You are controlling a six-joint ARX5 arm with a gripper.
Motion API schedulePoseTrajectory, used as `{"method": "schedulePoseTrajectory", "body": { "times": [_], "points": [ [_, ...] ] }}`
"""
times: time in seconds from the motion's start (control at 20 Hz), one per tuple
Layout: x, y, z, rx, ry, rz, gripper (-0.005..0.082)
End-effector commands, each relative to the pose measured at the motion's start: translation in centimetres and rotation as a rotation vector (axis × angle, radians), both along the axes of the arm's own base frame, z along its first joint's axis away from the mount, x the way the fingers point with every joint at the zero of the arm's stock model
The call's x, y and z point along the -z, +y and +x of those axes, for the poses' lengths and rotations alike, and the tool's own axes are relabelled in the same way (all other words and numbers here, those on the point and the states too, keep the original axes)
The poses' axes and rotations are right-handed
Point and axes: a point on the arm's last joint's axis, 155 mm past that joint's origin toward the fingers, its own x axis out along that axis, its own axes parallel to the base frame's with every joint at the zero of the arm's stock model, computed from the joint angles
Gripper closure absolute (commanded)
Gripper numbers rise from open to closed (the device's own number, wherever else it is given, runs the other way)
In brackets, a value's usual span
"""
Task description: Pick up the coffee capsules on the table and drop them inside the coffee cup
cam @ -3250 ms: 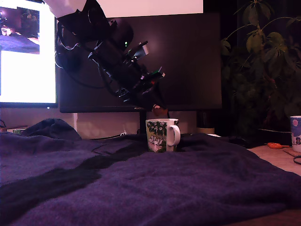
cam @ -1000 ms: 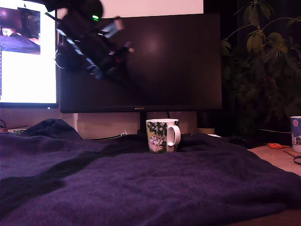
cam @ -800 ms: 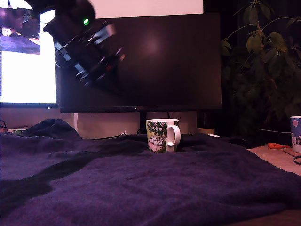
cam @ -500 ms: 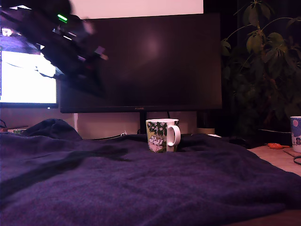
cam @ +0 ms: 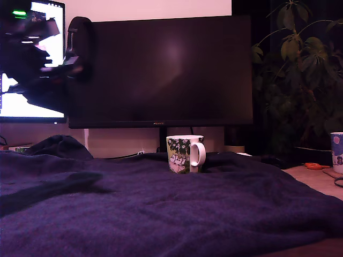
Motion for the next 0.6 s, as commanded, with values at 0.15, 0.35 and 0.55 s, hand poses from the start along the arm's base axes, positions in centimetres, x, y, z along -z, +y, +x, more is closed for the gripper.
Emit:
{"method": "schedulePoseTrajectory", "body": {
  "times": [0.15, 0.35, 0.55],
  "points": [
    [0.3, 2.9, -2.4, -0.079, -0.04, -0.023, 0.0793],
    [-0.2, 4.8, -4.2, -0.139, -0.095, -0.054, 0.0793],
    [-0.5, 5.8, -6.3, -0.179, -0.154, -0.082, 0.0793]
  ]
}}
